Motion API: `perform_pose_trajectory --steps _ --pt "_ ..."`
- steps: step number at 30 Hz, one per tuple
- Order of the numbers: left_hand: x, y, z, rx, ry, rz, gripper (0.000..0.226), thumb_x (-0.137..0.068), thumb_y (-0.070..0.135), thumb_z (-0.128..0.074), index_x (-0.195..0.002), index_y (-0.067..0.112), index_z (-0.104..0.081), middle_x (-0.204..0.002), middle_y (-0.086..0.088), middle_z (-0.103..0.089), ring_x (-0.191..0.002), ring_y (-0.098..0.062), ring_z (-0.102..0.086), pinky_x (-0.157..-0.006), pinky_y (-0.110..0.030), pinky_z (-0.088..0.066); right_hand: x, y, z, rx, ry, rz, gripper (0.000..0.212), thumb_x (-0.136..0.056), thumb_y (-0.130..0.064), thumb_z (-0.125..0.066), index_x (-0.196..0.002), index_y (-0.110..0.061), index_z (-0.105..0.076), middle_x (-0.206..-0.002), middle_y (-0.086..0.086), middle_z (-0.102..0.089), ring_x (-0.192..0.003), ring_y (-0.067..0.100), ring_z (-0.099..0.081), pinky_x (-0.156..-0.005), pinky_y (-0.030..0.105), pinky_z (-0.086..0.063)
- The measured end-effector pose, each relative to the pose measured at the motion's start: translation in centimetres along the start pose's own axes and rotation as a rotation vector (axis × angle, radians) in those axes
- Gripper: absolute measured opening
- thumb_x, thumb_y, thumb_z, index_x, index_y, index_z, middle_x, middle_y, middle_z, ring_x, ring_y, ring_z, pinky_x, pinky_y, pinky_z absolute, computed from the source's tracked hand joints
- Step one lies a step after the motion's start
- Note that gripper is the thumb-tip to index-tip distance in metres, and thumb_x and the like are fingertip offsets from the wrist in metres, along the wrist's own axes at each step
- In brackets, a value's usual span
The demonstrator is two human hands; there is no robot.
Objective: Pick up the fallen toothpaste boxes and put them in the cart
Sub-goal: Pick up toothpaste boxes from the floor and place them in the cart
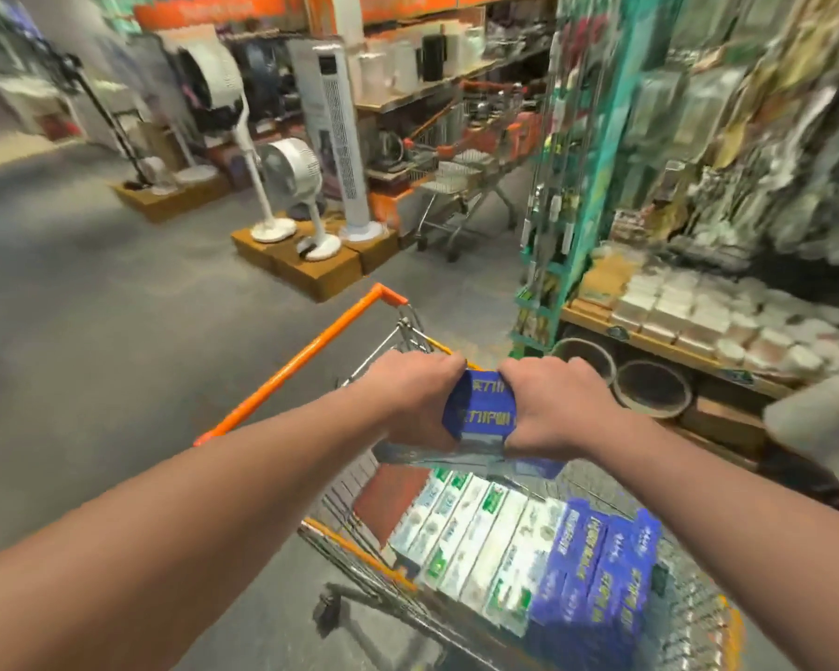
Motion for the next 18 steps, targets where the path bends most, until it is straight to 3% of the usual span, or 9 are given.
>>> perform_pose_trajectory --steps 6,11,15,18 --pt "-7.1 -6.1 -3.9 -0.070 -0.098 -0.149 0.060 -0.068 0.063 -0.072 -0.099 0.026 -0.034 -0.109 0.003 -0.063 -0.101 -0.028 -0.066 -0.077 -0.038 -0.045 -7.9 0.2 -4.4 -0.102 -0.069 -0.175 0.053 -0.060 -0.052 -0.070 -0.102 -0.028 -0.048 -0.099 -0.003 -0.062 -0.099 0.026 -0.062 -0.082 0.038 -0.045" --pt "-11.9 -7.6 -8.4 -0.113 -0.120 -0.376 0.078 -0.065 0.083 -0.066 -0.111 0.025 -0.042 -0.117 0.003 -0.061 -0.107 -0.027 -0.061 -0.088 -0.040 -0.046 -9.7 0.9 -8.0 -0.148 -0.105 -0.398 0.055 -0.067 -0.051 -0.067 -0.110 -0.025 -0.045 -0.109 -0.001 -0.058 -0.106 0.026 -0.058 -0.085 0.042 -0.041" --pt "-14.8 -5.9 -12.9 -0.160 -0.177 -0.630 0.085 -0.064 0.089 -0.063 -0.117 0.025 -0.042 -0.119 0.002 -0.059 -0.109 -0.026 -0.059 -0.093 -0.042 -0.046 -9.0 0.8 -12.4 -0.217 -0.181 -0.670 0.062 -0.070 -0.051 -0.069 -0.117 -0.021 -0.044 -0.114 0.000 -0.057 -0.111 0.027 -0.056 -0.089 0.044 -0.040" --pt "-15.8 -4.4 -16.2 -0.187 -0.203 -0.840 0.078 -0.070 0.079 -0.064 -0.122 0.024 -0.043 -0.121 -0.001 -0.058 -0.112 -0.027 -0.056 -0.096 -0.043 -0.041 -8.1 -0.7 -16.1 -0.260 -0.226 -0.907 0.065 -0.070 -0.050 -0.071 -0.120 -0.020 -0.042 -0.121 0.000 -0.056 -0.115 0.027 -0.054 -0.089 0.045 -0.042"
Point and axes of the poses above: each hand's wrist, its own x-axis away from the middle knuckle, its own z-axis out of the back of the hand, y = z × x, the point moved 8 cm from there along -x, towards the middle knuckle
